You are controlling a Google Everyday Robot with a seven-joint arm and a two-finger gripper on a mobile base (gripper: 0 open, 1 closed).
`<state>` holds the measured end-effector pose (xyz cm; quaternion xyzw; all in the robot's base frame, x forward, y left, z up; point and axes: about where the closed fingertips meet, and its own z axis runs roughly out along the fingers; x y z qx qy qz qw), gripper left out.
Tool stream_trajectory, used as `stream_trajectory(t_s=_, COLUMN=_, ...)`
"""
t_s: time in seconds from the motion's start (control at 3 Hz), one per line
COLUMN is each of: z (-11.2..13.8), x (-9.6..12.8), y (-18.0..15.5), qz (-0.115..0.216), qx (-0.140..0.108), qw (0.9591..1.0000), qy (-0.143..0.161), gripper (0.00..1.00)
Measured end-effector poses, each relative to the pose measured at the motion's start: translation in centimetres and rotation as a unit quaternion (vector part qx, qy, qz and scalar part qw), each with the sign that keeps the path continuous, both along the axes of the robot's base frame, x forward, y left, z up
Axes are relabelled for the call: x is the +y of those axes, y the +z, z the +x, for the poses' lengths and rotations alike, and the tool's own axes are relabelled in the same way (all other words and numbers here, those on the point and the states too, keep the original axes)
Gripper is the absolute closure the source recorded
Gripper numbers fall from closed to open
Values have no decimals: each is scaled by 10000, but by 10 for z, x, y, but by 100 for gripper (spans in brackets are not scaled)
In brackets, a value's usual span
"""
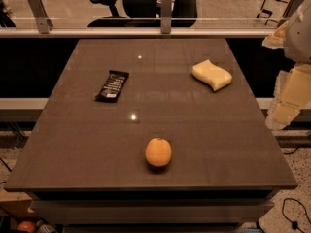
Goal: Move sponge near rxbar chocolate
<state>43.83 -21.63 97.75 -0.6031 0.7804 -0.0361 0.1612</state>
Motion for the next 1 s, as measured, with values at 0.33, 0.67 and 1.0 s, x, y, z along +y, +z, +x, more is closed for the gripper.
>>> stream_trajectory(t_s=0.33, z=2, x=-1, y=5, qz=2, qx=-49, qw=10000, qy=-5, gripper=0)
stream_trajectory(t_s=0.67, z=8, x=-4, y=17, qz=-78, qx=-99, qw=9999, qy=-23, gripper=0)
stream_trajectory(t_s=1.0, z=20, x=-9, y=35, qz=-80, qx=-196, qw=9998, qy=7, gripper=0)
